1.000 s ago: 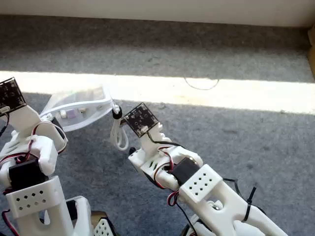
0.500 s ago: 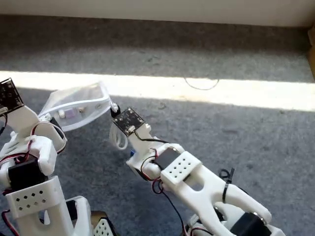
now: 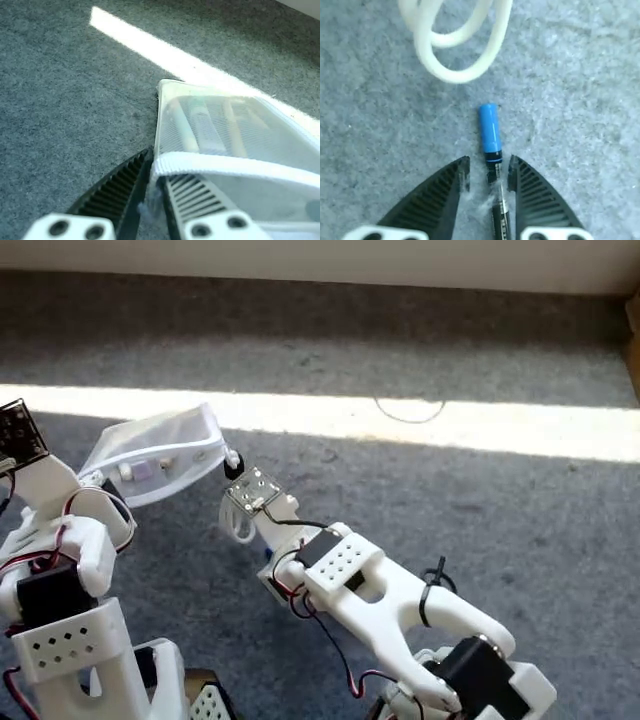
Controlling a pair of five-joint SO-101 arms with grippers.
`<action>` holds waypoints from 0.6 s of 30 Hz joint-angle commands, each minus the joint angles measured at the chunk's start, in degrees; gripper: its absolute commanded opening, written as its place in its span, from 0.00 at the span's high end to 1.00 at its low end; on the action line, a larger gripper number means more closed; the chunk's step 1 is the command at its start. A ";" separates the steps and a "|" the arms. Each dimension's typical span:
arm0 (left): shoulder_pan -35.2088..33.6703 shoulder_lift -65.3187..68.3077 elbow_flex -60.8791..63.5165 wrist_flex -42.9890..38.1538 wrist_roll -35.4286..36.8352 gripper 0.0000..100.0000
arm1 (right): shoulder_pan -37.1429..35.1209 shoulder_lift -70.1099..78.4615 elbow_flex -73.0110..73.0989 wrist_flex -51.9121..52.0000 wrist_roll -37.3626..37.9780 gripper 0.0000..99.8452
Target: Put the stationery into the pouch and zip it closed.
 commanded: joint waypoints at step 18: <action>-0.92 -1.10 -1.27 -1.41 0.70 0.99 | -0.04 3.12 -2.95 4.44 3.96 1.00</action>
